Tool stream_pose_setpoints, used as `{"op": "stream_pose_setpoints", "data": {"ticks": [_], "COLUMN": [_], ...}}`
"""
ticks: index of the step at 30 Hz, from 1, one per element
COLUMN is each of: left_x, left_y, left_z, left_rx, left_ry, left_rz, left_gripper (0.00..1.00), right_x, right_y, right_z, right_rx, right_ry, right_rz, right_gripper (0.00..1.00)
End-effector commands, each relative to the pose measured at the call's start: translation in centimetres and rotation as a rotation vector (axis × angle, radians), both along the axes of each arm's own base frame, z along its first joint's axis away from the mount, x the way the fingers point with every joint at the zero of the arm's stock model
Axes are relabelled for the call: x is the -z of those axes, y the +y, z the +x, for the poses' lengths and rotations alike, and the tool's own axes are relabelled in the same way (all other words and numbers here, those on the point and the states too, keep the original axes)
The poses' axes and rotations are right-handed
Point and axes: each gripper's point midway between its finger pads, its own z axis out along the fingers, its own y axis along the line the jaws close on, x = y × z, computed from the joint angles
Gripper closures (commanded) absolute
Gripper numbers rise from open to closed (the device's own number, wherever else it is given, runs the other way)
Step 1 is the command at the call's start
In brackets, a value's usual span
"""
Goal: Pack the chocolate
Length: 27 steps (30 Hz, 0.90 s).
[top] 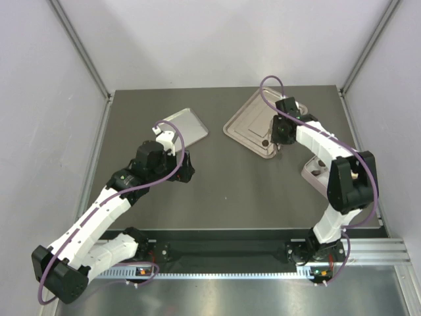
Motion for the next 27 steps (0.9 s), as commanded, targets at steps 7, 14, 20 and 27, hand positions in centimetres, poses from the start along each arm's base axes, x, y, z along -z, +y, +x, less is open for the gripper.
{"op": "stream_pose_setpoints", "data": {"ticks": [7,14,20,27], "left_x": [-1.7,-2.1,-2.6,-3.3], "left_y": [-0.4,-0.6,-1.0,-1.4], "left_z": [0.4,0.1,-0.4,-0.7], "left_rx": [0.008,0.026,0.052,0.077], "left_ry": [-0.053,-0.061,-0.066,-0.082], "left_rz": [-0.026,-0.046,-0.073,-0.101], "left_gripper": [0.04,0.04,0.04,0.04], "right_x": [-7.9,-9.5,-10.0,-8.8], "right_y": [-0.8,-4.6,-7.7,-10.5], "right_z": [-2.6,-9.0,-14.8,-20.9], "right_rx": [-0.003,0.074,0.142,0.245], "right_ry": [-0.12,-0.069,-0.028,0.035], "right_rz": [0.058,0.038,0.014,0.002], "right_gripper": [0.69,0.69,0.69,0.69]}}
